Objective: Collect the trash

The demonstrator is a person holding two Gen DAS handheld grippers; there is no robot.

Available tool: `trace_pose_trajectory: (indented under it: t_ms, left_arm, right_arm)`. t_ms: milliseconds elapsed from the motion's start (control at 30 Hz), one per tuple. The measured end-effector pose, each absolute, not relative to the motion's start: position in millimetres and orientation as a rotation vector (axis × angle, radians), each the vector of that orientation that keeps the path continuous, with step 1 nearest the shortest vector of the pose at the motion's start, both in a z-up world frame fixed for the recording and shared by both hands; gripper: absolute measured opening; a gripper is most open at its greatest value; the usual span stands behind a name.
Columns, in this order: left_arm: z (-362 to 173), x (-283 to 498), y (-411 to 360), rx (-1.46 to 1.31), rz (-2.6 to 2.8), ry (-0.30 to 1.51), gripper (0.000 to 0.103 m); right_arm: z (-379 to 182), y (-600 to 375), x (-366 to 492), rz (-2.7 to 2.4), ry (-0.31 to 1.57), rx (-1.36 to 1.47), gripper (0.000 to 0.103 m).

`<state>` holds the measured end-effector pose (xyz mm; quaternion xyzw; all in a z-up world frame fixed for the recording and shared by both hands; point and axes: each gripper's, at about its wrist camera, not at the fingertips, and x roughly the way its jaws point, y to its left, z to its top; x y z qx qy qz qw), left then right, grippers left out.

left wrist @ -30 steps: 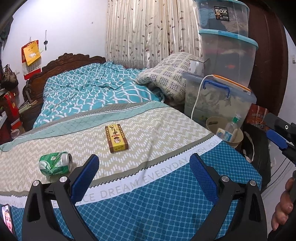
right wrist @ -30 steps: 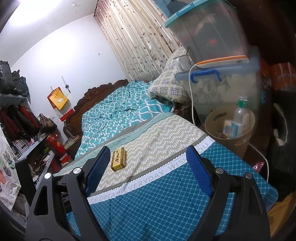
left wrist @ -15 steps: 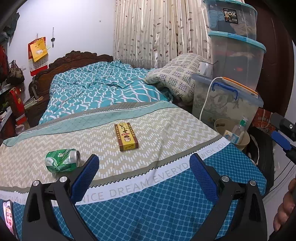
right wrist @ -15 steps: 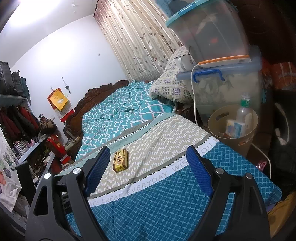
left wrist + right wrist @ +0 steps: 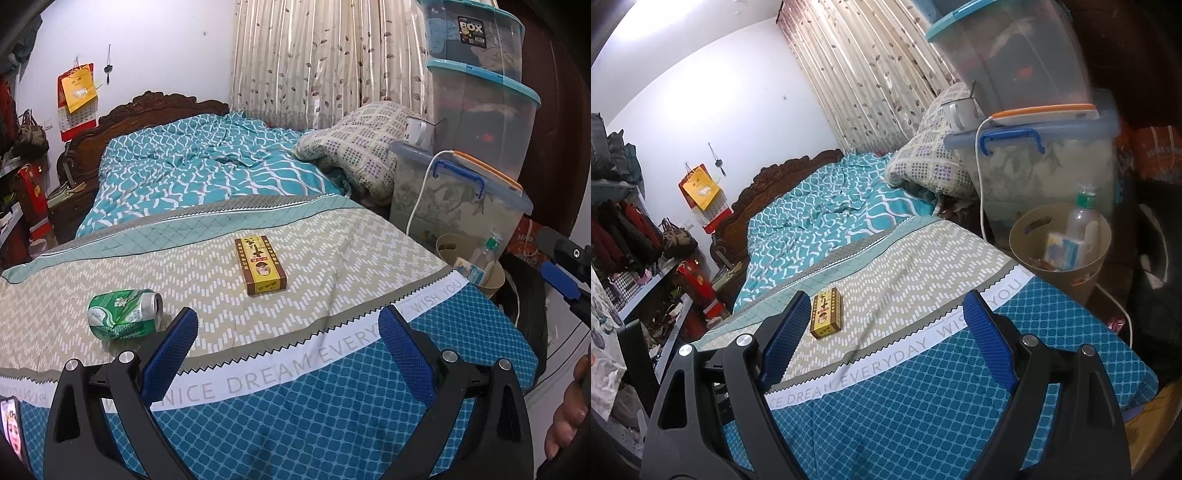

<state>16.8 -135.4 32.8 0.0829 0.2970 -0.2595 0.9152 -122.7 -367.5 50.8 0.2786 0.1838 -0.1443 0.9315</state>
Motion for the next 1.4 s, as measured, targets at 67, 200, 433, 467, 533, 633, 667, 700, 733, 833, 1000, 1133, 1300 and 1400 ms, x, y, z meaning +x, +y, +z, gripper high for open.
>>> trace_pose_trajectory:
  t_ms: [67, 200, 433, 467, 533, 633, 667, 700, 733, 833, 1000, 1133, 1300, 1400]
  left_arm:
    - [30.2, 21.2, -134.0, 0.174, -0.527, 0.610, 0.094]
    - [24.5, 32.3, -129.2, 0.171, -0.519, 0.622, 0.094]
    - [15.1, 51.9, -118.2, 0.160, -0.490, 0.647, 0.094]
    - [14.0, 53.9, -116.1, 0.159, -0.484, 0.648, 0.094]
    - [11.9, 58.1, -111.1, 0.159, -0.468, 0.647, 0.094]
    - [8.9, 63.8, -103.6, 0.156, -0.447, 0.652, 0.094]
    - [7.6, 66.6, -100.2, 0.151, -0.441, 0.655, 0.094]
    - [7.0, 68.5, -98.3, 0.148, -0.435, 0.658, 0.094]
    - [6.1, 70.1, -96.1, 0.145, -0.428, 0.661, 0.094]
    - [3.6, 75.7, -89.0, 0.137, -0.411, 0.669, 0.094]
    - [-1.1, 84.1, -80.0, 0.134, -0.371, 0.681, 0.094]
    - [-4.7, 89.5, -73.0, 0.134, -0.345, 0.693, 0.094]
    - [-9.3, 96.1, -61.9, 0.140, -0.308, 0.703, 0.094]
    - [-11.8, 101.4, -52.3, 0.132, -0.278, 0.712, 0.094]
  right_arm:
    - [48.0, -365.9, -116.9, -0.299, 0.384, 0.573, 0.084]
    - [43.3, -362.1, -103.1, -0.296, 0.407, 0.571, 0.084]
    - [36.4, -351.4, -77.3, -0.275, 0.450, 0.559, 0.084]
    - [35.6, -350.4, -73.8, -0.271, 0.455, 0.556, 0.084]
    - [33.8, -346.5, -66.6, -0.264, 0.466, 0.550, 0.084]
    - [30.1, -339.1, -53.3, -0.246, 0.489, 0.540, 0.084]
    - [29.3, -337.1, -50.2, -0.242, 0.493, 0.538, 0.084]
    - [28.8, -334.8, -46.9, -0.237, 0.498, 0.535, 0.084]
    - [27.9, -331.8, -42.6, -0.230, 0.505, 0.529, 0.084]
    - [25.0, -325.2, -33.8, -0.217, 0.520, 0.522, 0.084]
    - [19.2, -317.8, -20.8, -0.198, 0.550, 0.513, 0.084]
    - [14.0, -310.7, -12.2, -0.176, 0.571, 0.503, 0.084]
    - [8.6, -301.4, 0.4, -0.142, 0.601, 0.486, 0.084]
    - [6.7, -290.7, 9.8, -0.113, 0.616, 0.466, 0.084]
